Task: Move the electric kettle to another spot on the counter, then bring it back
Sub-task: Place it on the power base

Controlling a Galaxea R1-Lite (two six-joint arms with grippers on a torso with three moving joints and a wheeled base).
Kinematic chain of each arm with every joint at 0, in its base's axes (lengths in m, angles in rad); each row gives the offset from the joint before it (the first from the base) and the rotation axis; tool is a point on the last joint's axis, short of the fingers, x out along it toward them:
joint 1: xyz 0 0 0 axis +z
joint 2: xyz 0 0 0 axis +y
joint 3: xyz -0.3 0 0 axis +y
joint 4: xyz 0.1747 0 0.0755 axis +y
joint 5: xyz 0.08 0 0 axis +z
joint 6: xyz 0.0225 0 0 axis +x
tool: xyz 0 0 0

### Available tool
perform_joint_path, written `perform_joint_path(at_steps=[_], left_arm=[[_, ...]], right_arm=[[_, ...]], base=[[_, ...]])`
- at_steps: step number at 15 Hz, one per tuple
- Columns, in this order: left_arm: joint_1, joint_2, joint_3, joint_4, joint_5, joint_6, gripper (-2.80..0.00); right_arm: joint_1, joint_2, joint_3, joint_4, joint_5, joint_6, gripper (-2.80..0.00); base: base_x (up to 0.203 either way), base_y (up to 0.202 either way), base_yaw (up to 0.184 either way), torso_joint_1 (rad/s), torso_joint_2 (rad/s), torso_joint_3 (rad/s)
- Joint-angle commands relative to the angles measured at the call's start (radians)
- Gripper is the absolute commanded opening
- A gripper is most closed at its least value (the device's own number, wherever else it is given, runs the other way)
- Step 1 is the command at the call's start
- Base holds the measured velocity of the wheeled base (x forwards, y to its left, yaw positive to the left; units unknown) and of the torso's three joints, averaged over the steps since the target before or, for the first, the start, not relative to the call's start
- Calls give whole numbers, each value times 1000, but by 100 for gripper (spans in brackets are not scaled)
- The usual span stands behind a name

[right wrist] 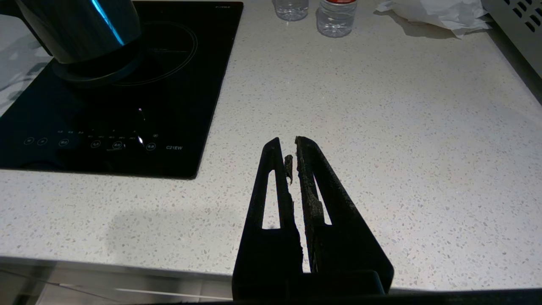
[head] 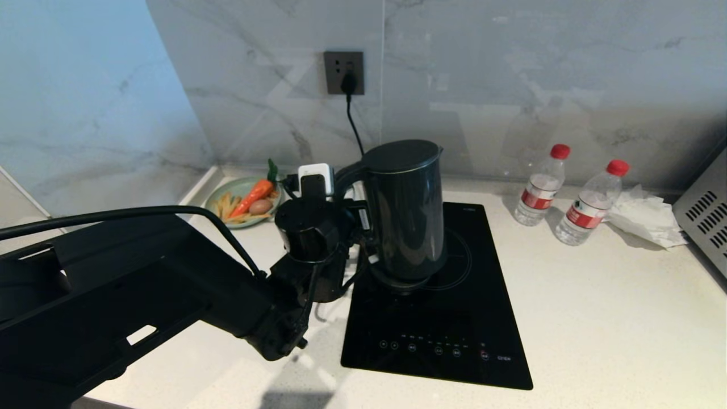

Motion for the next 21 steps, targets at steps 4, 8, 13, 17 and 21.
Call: perform_joint_path(at_steps=[4, 8, 13, 17, 21], left_arm=[[0, -4, 49, -72, -27, 18, -280], [2, -13, 52, -92, -30, 50, -280], [-2, -7, 39, -91, -28, 61, -280], [-12, 25, -22, -86, -18, 101, -280], [-14, 58, -54, -84, -18, 110, -280]], right_arm=[[0, 0, 0, 0, 0, 0, -280], [0, 0, 0, 0, 0, 0, -280], [0, 0, 0, 0, 0, 0, -280], [-1, 0, 1, 0, 0, 0, -280], [0, 0, 0, 0, 0, 0, -280]], base=[[0, 0, 0, 0, 0, 0], [0, 0, 0, 0, 0, 0], [0, 0, 0, 0, 0, 0], [0, 0, 0, 0, 0, 0], [0, 0, 0, 0, 0, 0]])
